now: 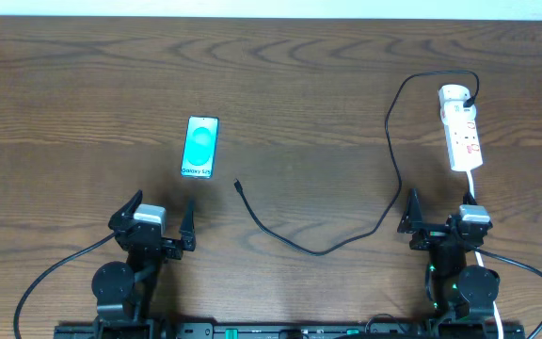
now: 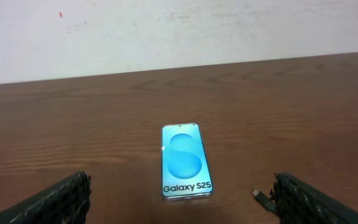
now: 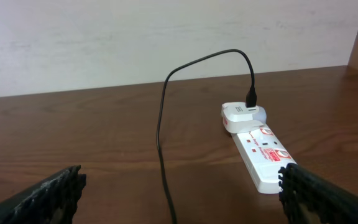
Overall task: Plug charger to phone and switch on socket
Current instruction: 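Move the left gripper forward above the Galaxy S25 phone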
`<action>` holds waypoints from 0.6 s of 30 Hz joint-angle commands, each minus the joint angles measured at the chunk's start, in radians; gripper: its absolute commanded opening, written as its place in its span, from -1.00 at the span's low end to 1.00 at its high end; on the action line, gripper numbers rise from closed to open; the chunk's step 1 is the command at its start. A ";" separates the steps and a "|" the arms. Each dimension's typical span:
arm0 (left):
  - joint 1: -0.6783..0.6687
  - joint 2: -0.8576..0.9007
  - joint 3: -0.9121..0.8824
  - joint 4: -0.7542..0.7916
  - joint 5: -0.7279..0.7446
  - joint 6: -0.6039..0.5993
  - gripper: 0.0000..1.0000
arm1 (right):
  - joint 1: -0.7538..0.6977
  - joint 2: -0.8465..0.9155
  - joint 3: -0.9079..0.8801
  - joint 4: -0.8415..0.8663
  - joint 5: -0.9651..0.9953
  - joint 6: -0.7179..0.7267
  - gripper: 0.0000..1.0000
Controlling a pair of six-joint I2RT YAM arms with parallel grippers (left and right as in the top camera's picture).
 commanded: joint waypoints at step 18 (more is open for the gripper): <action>0.007 0.666 0.468 -0.024 0.042 -0.045 0.87 | 0.005 -0.009 -0.001 -0.004 0.012 0.008 0.99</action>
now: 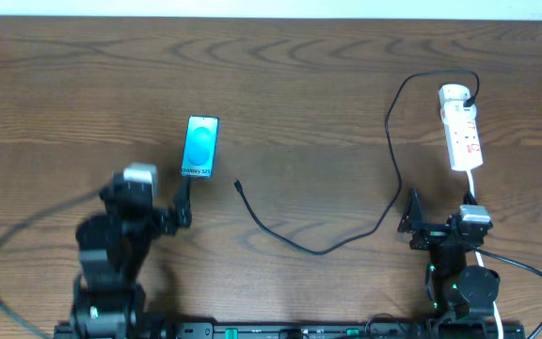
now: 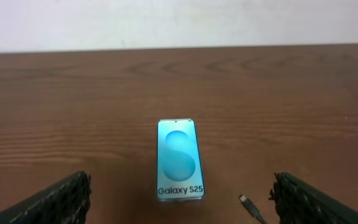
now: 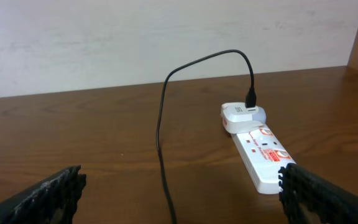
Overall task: Plug charger to phone and switch on socket
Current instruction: 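Move the left gripper forward above the Galaxy S25 phone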
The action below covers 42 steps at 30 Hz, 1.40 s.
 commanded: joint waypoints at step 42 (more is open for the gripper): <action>0.007 0.996 1.104 -0.713 0.060 -0.005 0.95 | 0.005 -0.007 -0.001 -0.004 0.011 0.008 0.98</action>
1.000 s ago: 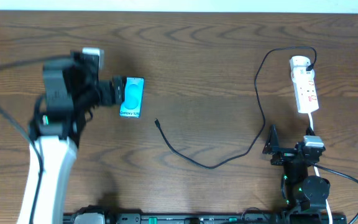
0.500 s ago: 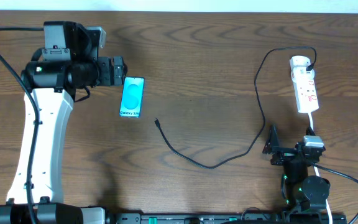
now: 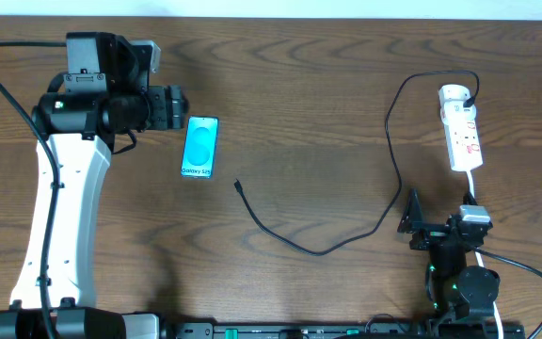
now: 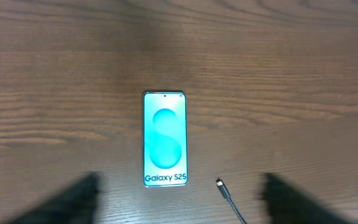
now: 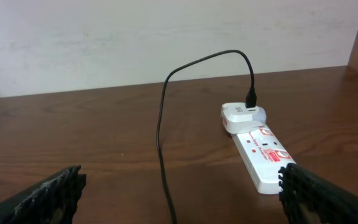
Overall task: Plug charger to phone and switch on socket
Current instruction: 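Move the left gripper forward above the Galaxy S25 phone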
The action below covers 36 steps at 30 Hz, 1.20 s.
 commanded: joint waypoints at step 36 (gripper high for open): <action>-0.044 0.547 0.367 -0.278 -0.127 -0.109 0.95 | 0.005 -0.006 -0.001 -0.004 0.011 0.008 0.99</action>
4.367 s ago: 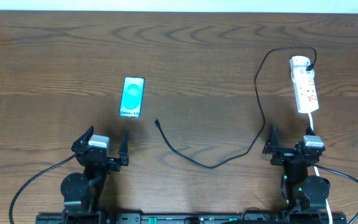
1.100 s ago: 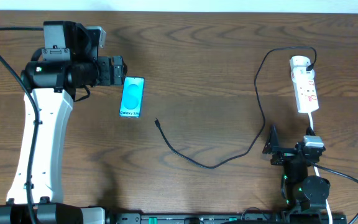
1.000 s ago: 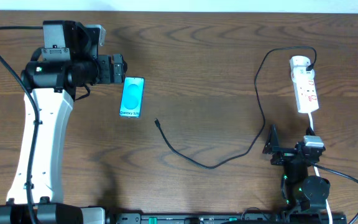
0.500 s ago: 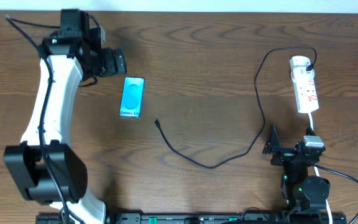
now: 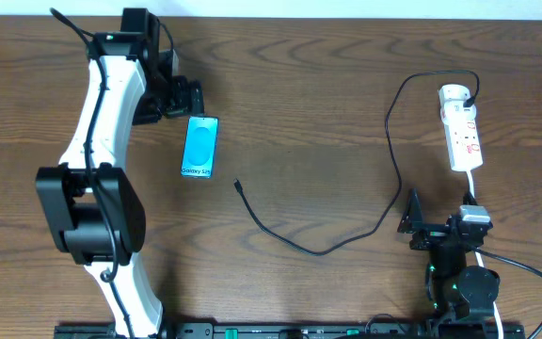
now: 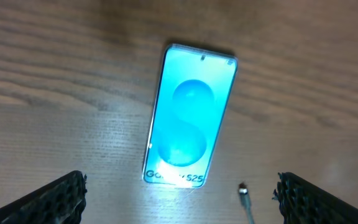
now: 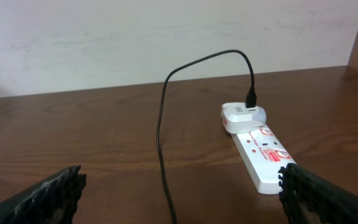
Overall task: Plug charger to phone and switch on socket
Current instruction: 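Move the left gripper forward above the Galaxy S25 phone, then lower the left gripper onto the phone's top edge and close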
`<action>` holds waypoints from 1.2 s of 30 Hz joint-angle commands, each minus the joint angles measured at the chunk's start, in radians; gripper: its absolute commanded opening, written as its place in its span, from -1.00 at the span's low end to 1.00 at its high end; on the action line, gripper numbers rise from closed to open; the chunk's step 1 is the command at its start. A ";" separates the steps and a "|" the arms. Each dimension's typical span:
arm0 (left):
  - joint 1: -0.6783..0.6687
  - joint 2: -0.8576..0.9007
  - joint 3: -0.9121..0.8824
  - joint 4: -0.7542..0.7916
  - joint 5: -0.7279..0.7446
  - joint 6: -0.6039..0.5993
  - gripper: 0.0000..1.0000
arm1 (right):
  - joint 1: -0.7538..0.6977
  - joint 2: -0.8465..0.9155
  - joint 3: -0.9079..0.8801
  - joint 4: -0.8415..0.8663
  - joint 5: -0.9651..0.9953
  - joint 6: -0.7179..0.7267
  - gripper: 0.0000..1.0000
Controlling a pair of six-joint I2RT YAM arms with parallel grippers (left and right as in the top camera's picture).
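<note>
The phone [image 5: 200, 147] lies face up on the wooden table, screen lit blue; the left wrist view shows it [image 6: 190, 115] large and slightly tilted. My left gripper [image 5: 181, 99] hangs open just beyond the phone's far end, and in the wrist view its gripper [image 6: 180, 190] has nothing between the fingers. The black cable's free plug [image 5: 237, 185] lies right of the phone's near end, also visible as a plug [image 6: 243, 187]. The cable [image 5: 318, 250] runs to a white charger [image 5: 454, 94] in the white socket strip [image 5: 463, 134]. My right gripper [image 5: 438, 218] rests open at the front edge.
The right wrist view shows the socket strip [image 7: 263, 155], the charger [image 7: 243, 115] and the cable [image 7: 161, 124] arching up from it, with the right gripper [image 7: 182, 193] open on either side. A pale wall stands behind the table. The strip's own white lead runs past the right arm's base.
My left gripper has moved from the phone's upper left to just over its far end and is closer to it; the phone looks larger and tilted. The right arm has not moved.
Both arms first rested at the table's front edge, grippers open. The left arm then stood lifted and nearer the phone, later stretched out high at the phone's upper left, and now hangs close over its far end. Phone, cable and strip have stayed put.
</note>
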 commanded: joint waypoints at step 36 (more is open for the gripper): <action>-0.071 0.097 -0.014 0.027 -0.039 0.181 0.96 | 0.005 -0.006 -0.001 -0.004 0.011 0.008 0.99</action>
